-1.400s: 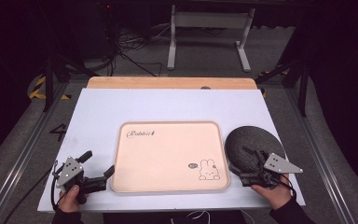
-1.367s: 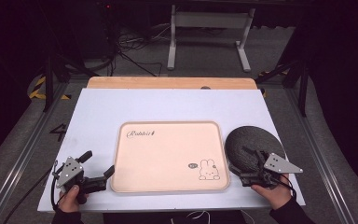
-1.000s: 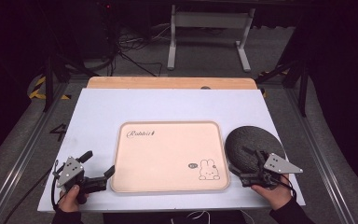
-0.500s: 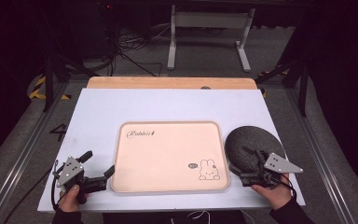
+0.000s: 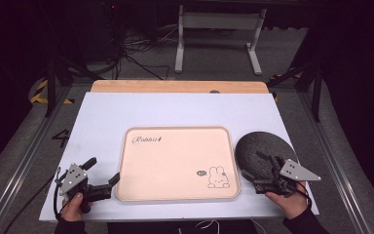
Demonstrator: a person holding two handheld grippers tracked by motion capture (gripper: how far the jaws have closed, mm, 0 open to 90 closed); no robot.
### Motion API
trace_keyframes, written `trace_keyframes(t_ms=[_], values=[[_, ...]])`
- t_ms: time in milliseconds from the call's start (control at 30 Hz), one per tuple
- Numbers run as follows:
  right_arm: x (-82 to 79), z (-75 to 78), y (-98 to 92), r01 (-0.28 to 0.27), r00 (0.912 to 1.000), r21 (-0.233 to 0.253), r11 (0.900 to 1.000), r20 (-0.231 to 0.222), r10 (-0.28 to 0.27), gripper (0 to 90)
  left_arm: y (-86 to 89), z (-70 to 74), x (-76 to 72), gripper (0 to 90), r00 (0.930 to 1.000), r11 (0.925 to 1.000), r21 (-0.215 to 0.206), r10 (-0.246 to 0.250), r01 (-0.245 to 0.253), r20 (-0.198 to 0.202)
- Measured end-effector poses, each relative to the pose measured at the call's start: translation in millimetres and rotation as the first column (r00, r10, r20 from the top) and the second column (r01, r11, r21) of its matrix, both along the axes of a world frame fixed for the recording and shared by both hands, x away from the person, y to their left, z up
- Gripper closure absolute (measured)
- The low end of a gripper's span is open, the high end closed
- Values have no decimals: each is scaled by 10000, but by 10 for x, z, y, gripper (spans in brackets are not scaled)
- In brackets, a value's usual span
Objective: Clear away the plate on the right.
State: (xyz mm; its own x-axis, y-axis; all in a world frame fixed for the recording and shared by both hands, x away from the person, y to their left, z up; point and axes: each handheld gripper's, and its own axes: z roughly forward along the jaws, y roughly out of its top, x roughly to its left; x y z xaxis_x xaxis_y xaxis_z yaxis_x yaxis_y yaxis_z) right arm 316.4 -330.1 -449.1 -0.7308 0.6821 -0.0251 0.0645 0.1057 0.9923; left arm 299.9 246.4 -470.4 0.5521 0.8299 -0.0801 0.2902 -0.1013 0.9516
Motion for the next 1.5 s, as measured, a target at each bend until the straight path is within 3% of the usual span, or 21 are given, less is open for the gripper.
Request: trace_keyframes(t_ms=[667,733,933,1000,1033,1100,1133,1300,1500], values=[[-47,277,-127,25,9997,-623,9981,237,-10,102,-4,0,-2,5,10000,10000,38,71,-71,8],[-52,284,-174,170,9988,-1066,9942,477,-119,102,-4,-1,-2,4,10000,10000,5,99,-99,0],[-65,273,-260,427,9959,-1683,9848,862,-285,123,-3,-1,0,5,10000,10000,9,95,-95,-10],[-84,270,-279,535,9913,-2156,9750,1294,-258,128,-4,0,0,4,9999,9999,13,106,-106,-12],[-107,265,-270,627,9859,-2624,9629,1662,-189,131,-5,0,0,5,9999,9999,20,110,-110,-16],[-126,258,-257,682,9811,-3022,9508,1931,-90,134,-5,0,0,4,9999,9999,21,116,-116,-19],[-126,258,-257,682,9811,-3022,9508,1931,-90,134,-5,0,0,4,9999,9999,17,116,-116,-19],[-171,247,-211,890,9631,-3909,9161,2682,209,143,-5,0,0,4,9999,9999,12,120,-120,-19],[-203,183,-152,1092,9388,-4875,8663,3371,714,181,-1,-1,-1,4,9999,9999,-10,135,-135,-28]])
